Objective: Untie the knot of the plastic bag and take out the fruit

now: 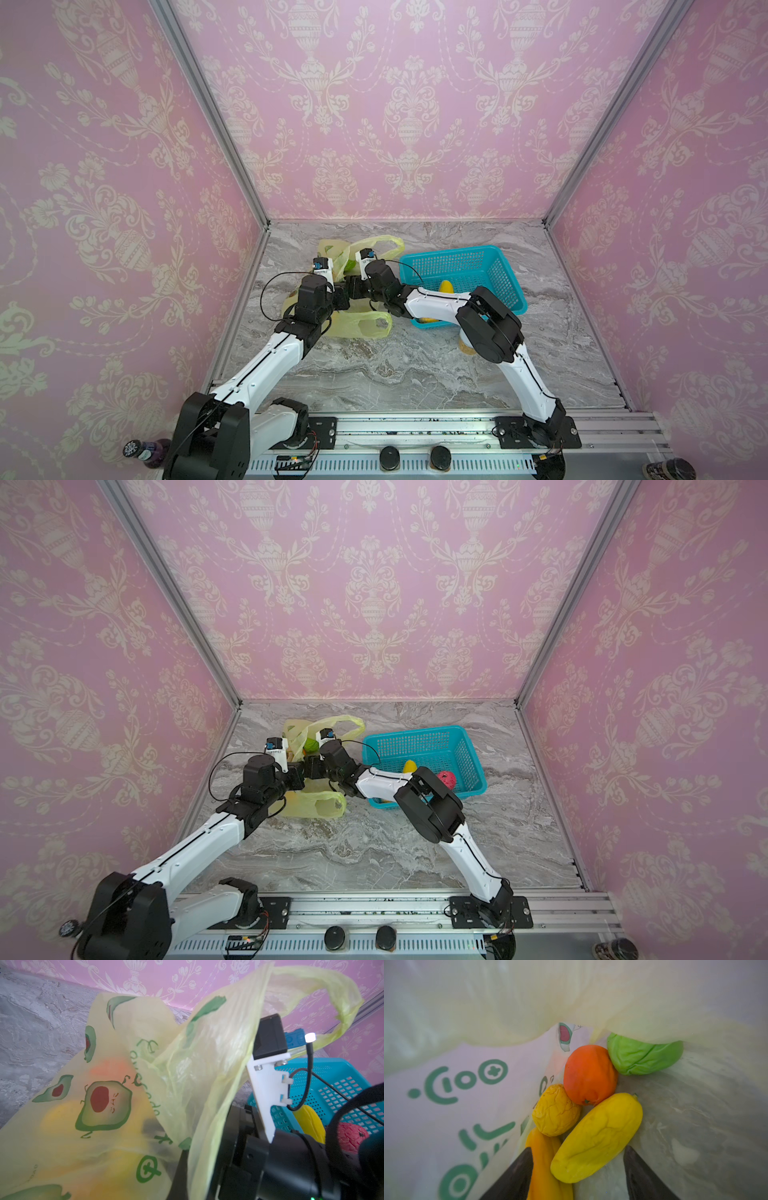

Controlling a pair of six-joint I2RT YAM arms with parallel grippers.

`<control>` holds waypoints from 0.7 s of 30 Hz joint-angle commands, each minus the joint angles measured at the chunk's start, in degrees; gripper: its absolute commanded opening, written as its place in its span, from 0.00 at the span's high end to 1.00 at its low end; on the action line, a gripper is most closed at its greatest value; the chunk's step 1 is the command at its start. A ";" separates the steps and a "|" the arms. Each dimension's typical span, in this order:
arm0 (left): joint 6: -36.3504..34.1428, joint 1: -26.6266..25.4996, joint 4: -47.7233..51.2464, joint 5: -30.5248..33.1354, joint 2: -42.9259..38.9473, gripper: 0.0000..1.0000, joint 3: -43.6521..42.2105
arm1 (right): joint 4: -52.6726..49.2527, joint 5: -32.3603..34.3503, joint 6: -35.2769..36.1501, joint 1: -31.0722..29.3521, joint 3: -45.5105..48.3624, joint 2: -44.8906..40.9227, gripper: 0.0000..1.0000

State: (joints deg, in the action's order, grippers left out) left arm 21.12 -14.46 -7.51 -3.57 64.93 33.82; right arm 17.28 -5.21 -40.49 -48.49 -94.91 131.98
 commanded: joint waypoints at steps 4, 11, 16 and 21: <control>2.43 -0.51 2.32 -4.89 -1.76 1.00 1.68 | -15.27 -1.38 -2.22 -0.30 -8.62 5.13 0.17; 2.58 -0.47 1.73 -6.75 -2.36 1.00 1.39 | -26.07 -1.21 -0.04 -1.96 -20.43 12.40 0.14; 3.85 -0.42 0.16 -9.46 -0.24 1.00 1.46 | -33.41 2.76 1.83 -3.16 -28.25 17.11 0.13; 6.48 -0.52 -1.35 -12.30 1.13 1.00 1.61 | -35.13 5.14 0.88 -3.46 -28.63 18.94 0.21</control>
State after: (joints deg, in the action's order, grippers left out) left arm 24.97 -14.39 -7.01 -10.55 65.36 34.13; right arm -11.14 -2.59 -39.53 -51.53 -124.42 148.40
